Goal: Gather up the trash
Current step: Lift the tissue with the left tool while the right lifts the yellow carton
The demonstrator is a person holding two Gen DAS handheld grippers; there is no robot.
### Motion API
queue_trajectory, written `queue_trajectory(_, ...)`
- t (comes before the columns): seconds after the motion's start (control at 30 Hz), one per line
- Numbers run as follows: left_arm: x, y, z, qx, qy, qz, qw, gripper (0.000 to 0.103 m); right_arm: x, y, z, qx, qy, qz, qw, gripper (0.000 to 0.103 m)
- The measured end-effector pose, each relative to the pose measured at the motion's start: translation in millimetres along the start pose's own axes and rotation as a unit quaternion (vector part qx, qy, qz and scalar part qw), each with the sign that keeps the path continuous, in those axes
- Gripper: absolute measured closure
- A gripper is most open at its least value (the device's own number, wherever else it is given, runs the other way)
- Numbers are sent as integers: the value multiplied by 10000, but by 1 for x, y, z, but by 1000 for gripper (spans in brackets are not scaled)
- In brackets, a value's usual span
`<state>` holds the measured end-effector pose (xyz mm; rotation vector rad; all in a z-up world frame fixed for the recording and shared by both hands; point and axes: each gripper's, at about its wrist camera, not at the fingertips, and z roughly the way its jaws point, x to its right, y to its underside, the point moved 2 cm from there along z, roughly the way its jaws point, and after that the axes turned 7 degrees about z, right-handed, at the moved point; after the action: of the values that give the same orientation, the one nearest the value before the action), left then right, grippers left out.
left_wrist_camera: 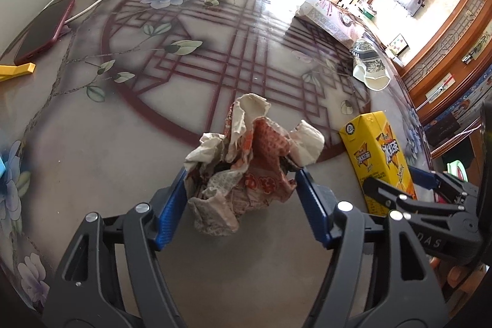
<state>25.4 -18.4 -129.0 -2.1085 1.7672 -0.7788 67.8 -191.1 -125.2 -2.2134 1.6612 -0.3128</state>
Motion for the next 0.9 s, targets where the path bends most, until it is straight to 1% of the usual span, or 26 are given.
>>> queue_trajectory(0.03, 0, 0, 0, -9, 17, 9, 10000, 37, -2, -1, 1, -8, 11, -35, 10000, 27)
queue_trajectory(0.07, 1, 0, 0, -12, 46, 21, 10000, 44, -3, -1, 2, -8, 41, -72, 10000, 28)
queue_trajectory(0.13, 2, 0, -1, 7, 70, 77, 9999, 49, -7, -1, 3, 3, 150, -173, 9997, 43)
queue_trajectory(0.2, 4, -1, -3, 42, 88, 118, 9999, 52, -6, 1, 2, 58, 137, -165, 9998, 44)
queue_trajectory(0.37, 7, -3, -9, 183, 68, 166, 9997, 53, 1, 6, -16, 307, 33, 34, 9995, 44)
queue_trajectory(0.6, 9, -4, -15, 337, -19, 204, 9992, 53, 5, 28, -60, 712, -294, 338, 9965, 44)
queue_trajectory(0.7, 11, -3, -17, 382, -109, 284, 9988, 52, 2, 41, -75, 836, -333, 376, 9952, 44)
queue_trajectory(0.8, 12, 0, -17, 416, -276, 392, 9980, 52, 1, 55, -86, 929, -303, 388, 9945, 44)
queue_trajectory(0.9, 14, 4, -15, 369, -439, 513, 9970, 52, 6, 66, -95, 949, -427, 574, 9929, 43)
